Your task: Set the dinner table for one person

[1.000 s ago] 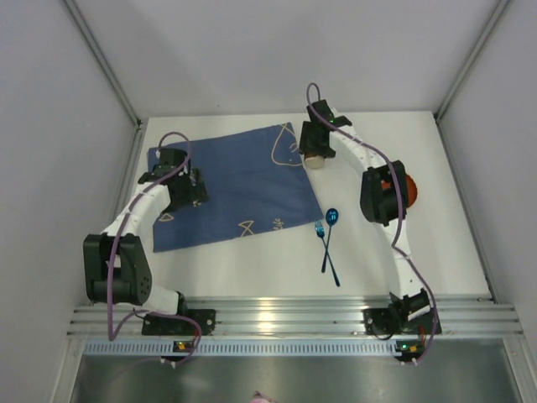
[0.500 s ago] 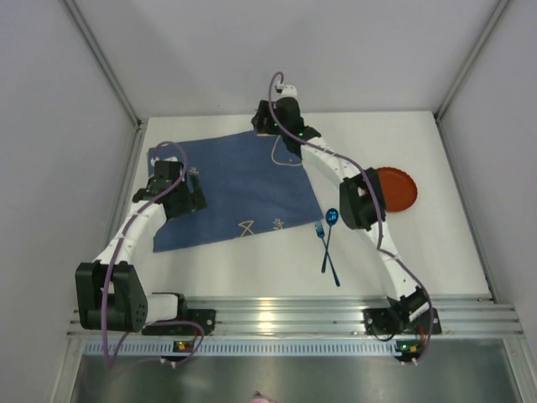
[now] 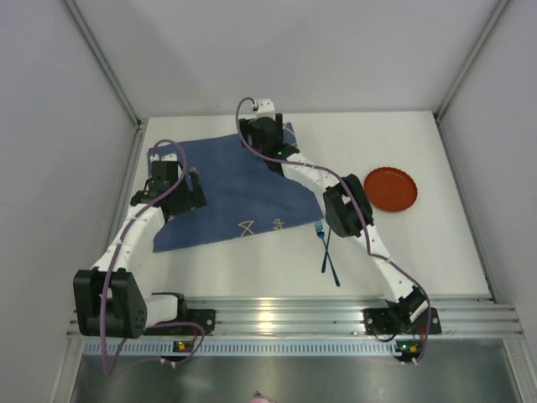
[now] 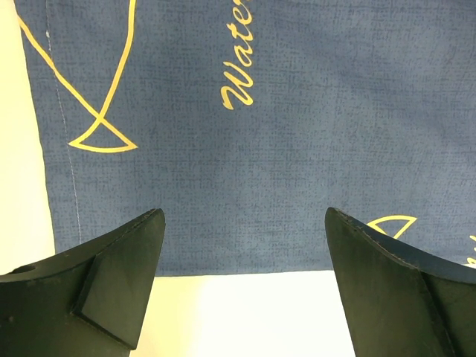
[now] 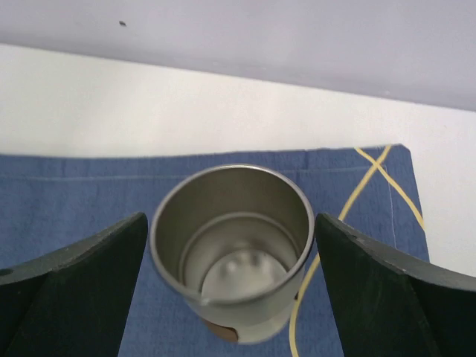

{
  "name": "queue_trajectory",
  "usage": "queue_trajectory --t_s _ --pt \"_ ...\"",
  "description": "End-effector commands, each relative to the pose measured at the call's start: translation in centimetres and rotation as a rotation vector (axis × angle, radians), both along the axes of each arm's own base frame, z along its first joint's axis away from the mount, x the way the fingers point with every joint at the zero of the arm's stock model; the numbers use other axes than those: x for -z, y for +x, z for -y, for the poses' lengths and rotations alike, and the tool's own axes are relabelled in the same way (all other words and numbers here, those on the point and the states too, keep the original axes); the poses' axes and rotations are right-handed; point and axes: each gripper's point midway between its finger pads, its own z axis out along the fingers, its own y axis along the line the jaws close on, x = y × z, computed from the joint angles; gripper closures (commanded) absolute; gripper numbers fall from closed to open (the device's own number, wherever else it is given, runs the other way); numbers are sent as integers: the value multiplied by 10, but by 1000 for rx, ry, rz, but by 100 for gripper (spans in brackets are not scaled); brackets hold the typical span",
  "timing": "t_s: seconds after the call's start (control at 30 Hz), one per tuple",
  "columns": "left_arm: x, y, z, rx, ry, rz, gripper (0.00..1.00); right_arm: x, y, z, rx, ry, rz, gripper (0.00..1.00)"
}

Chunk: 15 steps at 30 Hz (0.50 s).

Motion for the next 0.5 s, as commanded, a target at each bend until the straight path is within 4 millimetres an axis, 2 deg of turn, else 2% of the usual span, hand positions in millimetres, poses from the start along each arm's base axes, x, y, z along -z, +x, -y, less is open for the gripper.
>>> queue_trajectory --t_s 0.0,0.03,0.07,0.1,0.13,0.17,0.2,0.23,0.27,0.37,0.4,0.47 --pt "-17 11 1 18 5 78 6 -78 -21 -6 19 -2 135 6" --pt "-18 12 1 16 5 82 6 -59 -27 -1 22 -29 96 4" --pt "-18 11 0 13 6 83 6 -57 -30 2 24 -22 81 3" --pt "-17 11 0 13 6 85 6 -71 -35 7 27 -13 86 3" --pt "-17 11 0 12 7 88 6 -56 -42 13 31 -38 52 4" --pt "-16 11 0 12 7 86 6 -56 -45 16 39 -32 42 4" --pt "-17 11 0 10 5 88 6 -71 -50 21 45 -15 53 4" --pt "-16 10 0 8 5 85 6 -64 -55 27 57 -25 36 4" --pt "-16 10 0 5 3 85 6 -68 -57 30 62 -20 37 2" --pt "-17 9 0 1 -2 93 6 -92 -63 33 55 1 62 0" --pt "-17 9 0 -1 -2 95 6 -108 -64 37 57 14 82 0" --pt "-20 9 -1 -6 0 101 6 -124 -64 41 63 26 104 0"
